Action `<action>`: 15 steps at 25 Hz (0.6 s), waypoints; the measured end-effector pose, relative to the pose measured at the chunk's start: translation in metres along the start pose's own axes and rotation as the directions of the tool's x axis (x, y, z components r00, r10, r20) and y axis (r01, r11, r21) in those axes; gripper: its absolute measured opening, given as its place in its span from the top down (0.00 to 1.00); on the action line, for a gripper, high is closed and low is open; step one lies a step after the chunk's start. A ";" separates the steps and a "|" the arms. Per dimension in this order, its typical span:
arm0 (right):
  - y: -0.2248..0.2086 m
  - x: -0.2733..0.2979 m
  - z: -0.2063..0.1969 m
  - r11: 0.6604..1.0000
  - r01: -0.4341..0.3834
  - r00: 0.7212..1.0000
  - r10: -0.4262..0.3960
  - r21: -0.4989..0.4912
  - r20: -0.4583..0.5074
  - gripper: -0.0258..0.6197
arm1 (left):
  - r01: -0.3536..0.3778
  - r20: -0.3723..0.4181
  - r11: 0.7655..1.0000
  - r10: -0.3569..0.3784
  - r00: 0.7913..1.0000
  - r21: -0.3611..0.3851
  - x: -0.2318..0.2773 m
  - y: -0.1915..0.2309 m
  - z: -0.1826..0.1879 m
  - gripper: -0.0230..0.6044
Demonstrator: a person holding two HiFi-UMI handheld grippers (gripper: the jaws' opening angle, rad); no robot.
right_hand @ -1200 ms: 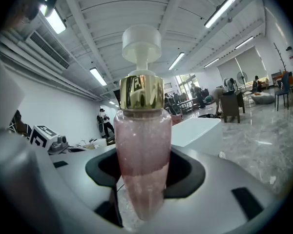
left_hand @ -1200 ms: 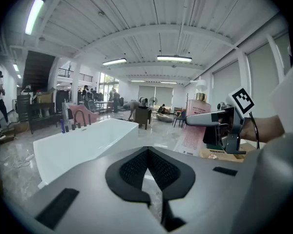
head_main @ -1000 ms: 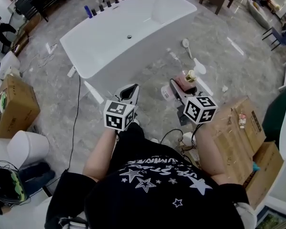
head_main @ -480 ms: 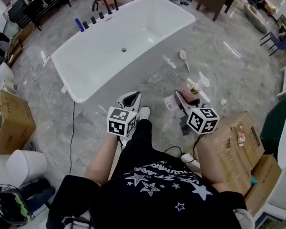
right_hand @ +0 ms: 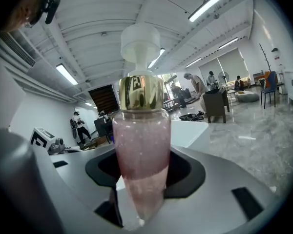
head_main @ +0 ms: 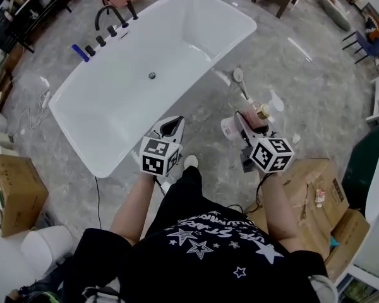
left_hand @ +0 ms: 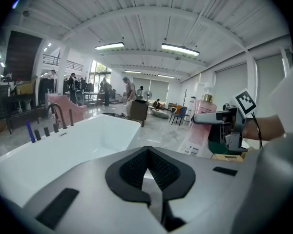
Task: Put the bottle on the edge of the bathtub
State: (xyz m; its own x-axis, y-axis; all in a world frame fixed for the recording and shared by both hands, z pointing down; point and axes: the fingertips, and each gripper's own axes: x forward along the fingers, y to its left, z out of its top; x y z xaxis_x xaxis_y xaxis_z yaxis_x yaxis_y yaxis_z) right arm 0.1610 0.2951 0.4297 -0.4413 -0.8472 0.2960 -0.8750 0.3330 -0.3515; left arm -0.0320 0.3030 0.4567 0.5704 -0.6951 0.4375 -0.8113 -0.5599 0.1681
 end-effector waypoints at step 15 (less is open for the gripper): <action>-0.037 0.170 0.082 0.999 0.037 0.999 -0.037 0.006 0.001 0.61 | -0.008 -0.017 0.999 0.007 1.000 -0.050 0.085 0.126 0.060 0.94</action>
State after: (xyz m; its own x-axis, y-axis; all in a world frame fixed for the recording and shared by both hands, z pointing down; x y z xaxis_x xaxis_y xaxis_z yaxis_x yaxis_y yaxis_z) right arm 0.1345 0.1052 0.4197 -0.4082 -0.8593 0.3081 -0.8897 0.2989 -0.3451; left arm -0.0780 0.1457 0.4619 0.5623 -0.6917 0.4533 -0.8213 -0.5310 0.2085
